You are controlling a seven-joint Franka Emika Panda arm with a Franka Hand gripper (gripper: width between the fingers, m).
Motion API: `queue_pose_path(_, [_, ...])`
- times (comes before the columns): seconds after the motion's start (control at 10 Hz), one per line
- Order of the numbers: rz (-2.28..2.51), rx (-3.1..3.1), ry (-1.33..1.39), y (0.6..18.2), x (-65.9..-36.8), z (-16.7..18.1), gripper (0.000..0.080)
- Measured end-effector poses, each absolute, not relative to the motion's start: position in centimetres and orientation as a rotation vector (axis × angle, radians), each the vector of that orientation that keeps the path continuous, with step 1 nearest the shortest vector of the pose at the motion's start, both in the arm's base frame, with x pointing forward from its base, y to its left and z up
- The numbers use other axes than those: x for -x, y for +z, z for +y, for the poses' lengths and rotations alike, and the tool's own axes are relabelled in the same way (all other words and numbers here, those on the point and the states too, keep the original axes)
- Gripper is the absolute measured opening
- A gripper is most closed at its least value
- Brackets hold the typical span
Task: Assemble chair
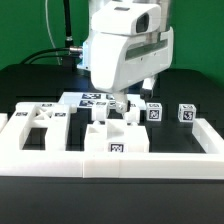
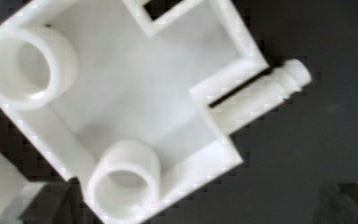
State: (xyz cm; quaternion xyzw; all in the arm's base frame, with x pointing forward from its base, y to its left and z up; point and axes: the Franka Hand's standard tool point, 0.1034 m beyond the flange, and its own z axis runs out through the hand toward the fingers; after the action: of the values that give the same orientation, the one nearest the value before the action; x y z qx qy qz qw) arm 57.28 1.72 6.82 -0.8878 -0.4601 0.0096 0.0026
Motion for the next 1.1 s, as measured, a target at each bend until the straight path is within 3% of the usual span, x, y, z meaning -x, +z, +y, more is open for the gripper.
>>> queue_pose_path(0.5, [-1.097,2.937,0.03,7.0,-57.6,1.9,0.0649])
queue_pose_path(0.8, [-0.732,3.041,0.011,5.4,-58.4,2.2,0.0649])
queue_pose_path(1.1, [-0.491,3.078,0.009,5.5,-58.4,2.4,0.0649])
